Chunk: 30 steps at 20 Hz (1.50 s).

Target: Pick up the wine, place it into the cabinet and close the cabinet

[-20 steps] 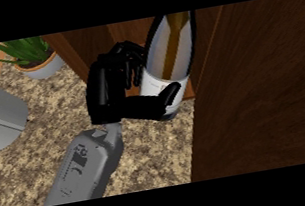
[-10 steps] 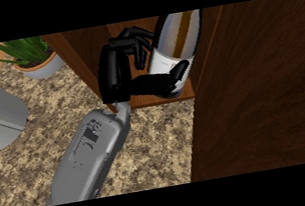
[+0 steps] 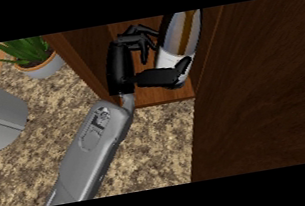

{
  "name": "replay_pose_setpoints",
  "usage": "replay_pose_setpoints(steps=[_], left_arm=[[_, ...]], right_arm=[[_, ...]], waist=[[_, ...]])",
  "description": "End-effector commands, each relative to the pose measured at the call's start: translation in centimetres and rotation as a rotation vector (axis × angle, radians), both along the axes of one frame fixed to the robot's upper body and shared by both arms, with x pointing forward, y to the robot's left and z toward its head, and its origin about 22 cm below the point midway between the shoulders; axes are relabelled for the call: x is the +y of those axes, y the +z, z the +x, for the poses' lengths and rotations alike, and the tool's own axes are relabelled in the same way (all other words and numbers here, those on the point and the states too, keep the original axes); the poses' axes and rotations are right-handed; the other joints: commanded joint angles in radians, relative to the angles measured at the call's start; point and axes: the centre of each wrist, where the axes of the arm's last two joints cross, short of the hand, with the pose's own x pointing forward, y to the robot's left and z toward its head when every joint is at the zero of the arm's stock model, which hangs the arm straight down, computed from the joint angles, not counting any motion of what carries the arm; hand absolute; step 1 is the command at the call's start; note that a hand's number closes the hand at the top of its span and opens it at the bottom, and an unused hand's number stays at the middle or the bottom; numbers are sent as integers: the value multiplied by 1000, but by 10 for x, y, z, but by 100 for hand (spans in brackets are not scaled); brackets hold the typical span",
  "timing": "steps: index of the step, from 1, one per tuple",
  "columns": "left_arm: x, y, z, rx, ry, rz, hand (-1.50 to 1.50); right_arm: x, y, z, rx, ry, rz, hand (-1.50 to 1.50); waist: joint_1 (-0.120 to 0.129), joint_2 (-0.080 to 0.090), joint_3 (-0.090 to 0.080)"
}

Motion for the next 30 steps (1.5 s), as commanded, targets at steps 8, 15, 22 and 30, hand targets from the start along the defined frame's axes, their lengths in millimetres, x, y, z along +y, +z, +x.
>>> replay_pose_setpoints(steps=[8, 15, 22, 30], left_arm=[[5, -42, 16, 42, 26, -5, 150], [17, -93, 8, 74, 55, 76, 150], [26, -118, 9, 85, 107, 165, 150], [28, -107, 27, 47, 145, 83, 150]], right_arm=[[-7, -3, -1, -22, 87, 15, -150], [-3, 2, -6, -9, 83, 11, -150], [-11, 5, -13, -26, 80, 0, -150], [9, -1, -7, -34, 112, -1, -150]], waist=[[-7, 5, 0], [-12, 5, 0], [-25, 7, 0], [-29, 11, -1]])
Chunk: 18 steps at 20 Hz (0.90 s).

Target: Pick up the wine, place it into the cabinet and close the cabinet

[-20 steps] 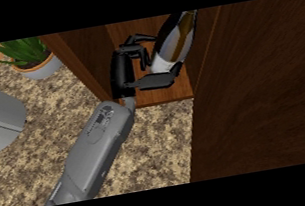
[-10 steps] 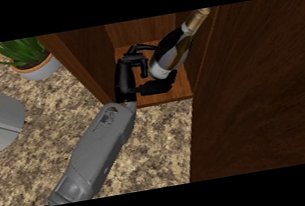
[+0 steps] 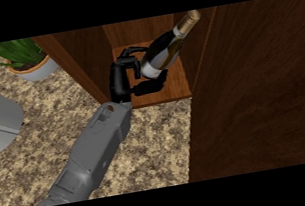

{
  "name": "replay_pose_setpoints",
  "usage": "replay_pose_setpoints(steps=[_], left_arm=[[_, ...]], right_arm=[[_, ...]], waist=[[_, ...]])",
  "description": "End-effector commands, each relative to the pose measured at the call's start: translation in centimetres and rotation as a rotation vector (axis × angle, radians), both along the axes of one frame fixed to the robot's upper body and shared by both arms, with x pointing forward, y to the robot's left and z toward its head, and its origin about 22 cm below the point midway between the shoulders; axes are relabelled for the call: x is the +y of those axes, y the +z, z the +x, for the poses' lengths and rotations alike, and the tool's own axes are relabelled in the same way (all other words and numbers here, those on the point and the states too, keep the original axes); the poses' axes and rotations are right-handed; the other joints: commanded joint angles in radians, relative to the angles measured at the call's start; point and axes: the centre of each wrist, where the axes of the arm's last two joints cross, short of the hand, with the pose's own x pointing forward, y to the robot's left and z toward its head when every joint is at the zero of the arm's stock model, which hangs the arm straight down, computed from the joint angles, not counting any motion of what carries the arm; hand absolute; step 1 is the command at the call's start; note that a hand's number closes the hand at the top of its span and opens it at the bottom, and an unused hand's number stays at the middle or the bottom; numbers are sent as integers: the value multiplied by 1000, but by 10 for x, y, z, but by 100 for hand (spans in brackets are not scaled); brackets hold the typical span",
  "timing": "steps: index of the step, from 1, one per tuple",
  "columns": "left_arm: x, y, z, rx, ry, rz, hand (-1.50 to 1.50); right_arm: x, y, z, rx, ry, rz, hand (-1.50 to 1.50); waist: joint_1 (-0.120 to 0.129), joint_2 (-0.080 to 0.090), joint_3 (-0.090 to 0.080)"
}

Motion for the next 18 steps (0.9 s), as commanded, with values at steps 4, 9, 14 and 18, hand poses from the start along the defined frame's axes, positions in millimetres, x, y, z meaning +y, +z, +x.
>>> replay_pose_setpoints(steps=[4, 9, 14, 18], left_arm=[[16, 0, 15, 14, 42, -114, 150], [13, 7, 23, 38, 58, -96, 150], [13, 17, 32, 35, 66, -98, 150], [23, 30, 43, 29, 142, -18, 150]], right_arm=[[-18, -10, -22, -10, 20, 24, -150], [0, -4, -5, -1, 47, 28, -150], [1, -3, -12, 0, 72, 7, -150], [-4, -2, -9, -2, 71, 28, -150]], waist=[[-4, 4, 1], [-8, 5, 0], [-25, 9, 0], [-28, 11, 0]])
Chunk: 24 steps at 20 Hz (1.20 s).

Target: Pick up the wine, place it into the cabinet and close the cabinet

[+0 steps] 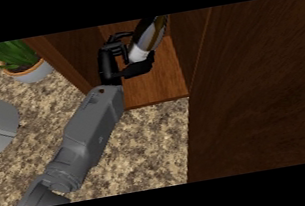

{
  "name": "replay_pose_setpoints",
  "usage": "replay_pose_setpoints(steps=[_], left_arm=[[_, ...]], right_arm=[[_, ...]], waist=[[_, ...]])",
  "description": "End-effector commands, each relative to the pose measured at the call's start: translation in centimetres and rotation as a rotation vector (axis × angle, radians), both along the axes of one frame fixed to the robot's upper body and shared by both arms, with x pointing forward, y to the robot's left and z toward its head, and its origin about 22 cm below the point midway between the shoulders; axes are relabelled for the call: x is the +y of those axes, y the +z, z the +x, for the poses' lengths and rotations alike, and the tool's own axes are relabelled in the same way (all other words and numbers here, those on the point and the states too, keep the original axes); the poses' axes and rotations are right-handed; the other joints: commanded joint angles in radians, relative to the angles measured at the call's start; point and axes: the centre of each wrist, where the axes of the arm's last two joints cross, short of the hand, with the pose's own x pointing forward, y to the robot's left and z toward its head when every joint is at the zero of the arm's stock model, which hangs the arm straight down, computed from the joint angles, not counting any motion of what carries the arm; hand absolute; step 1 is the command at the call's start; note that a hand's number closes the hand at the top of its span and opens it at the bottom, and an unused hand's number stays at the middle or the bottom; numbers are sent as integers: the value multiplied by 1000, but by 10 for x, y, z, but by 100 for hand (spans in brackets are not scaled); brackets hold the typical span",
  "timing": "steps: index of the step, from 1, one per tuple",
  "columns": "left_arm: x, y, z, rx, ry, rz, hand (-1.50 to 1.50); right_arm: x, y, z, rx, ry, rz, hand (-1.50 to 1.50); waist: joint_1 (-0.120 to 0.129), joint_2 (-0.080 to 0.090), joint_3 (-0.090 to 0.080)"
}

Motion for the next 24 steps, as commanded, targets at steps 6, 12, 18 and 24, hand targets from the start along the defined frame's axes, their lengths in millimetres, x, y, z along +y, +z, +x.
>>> replay_pose_setpoints(steps=[6, 12, 18, 24], left_arm=[[4, 13, 11, 2, 110, 170, 150], [8, 11, 12, 62, 117, 156, 150], [10, 3, 8, 112, 168, 186, 150], [19, -21, -5, 144, 97, -39, 150]], right_arm=[[1, 6, -2, -30, 57, 38, -150], [-1, -2, -7, -29, 68, 11, -150], [5, 0, -2, -27, 96, -2, -150], [1, 4, -4, -47, 76, 1, -150]], waist=[[-24, 13, 0], [-34, 16, 0], [-43, 23, -1], [-38, 22, -2]])
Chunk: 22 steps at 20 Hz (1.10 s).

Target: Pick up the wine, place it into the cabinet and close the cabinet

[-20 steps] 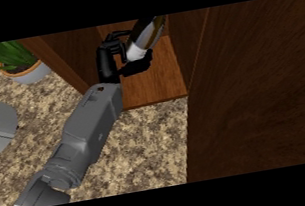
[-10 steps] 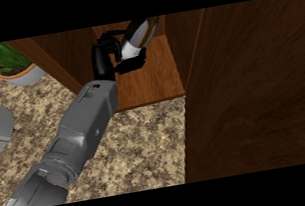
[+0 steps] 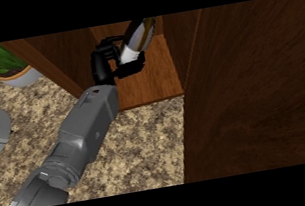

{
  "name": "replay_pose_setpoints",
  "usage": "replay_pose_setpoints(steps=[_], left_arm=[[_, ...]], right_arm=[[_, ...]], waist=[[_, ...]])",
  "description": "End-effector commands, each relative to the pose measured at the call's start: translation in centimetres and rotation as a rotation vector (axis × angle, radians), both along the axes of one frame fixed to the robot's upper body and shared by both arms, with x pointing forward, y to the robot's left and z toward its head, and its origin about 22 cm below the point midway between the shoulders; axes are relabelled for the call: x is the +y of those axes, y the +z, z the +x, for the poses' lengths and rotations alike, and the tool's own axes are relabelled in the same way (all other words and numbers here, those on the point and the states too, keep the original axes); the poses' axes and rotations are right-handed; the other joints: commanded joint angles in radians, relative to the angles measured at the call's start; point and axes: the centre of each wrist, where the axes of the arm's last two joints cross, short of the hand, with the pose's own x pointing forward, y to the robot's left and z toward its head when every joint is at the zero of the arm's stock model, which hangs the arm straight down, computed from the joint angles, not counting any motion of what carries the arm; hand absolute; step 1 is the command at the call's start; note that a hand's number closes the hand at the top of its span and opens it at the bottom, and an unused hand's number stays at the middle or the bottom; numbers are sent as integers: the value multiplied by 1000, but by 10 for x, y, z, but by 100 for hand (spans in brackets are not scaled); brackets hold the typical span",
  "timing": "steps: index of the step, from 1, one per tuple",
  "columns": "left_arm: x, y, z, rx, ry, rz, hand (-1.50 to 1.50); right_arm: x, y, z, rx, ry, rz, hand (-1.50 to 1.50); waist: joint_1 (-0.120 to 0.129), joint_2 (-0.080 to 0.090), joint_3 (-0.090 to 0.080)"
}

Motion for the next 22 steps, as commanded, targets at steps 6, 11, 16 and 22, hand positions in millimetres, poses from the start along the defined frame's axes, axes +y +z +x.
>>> replay_pose_setpoints(steps=[6, 11, 16, 22], left_arm=[[-2, -15, -9, 74, -39, -224, 150], [9, -37, -23, 86, -26, -258, 150], [18, -58, -37, 103, -25, -302, 150], [22, -67, -44, 120, -12, -298, 150]], right_arm=[[2, 0, -11, -18, 57, 22, -150], [4, 1, -9, 11, 80, 28, -150], [13, 0, -2, 13, 97, 18, -150], [13, 0, -4, 0, 134, 6, -150]], waist=[[-19, 3, -1], [-42, 1, -2], [-59, 4, -3], [-76, 3, -3]])
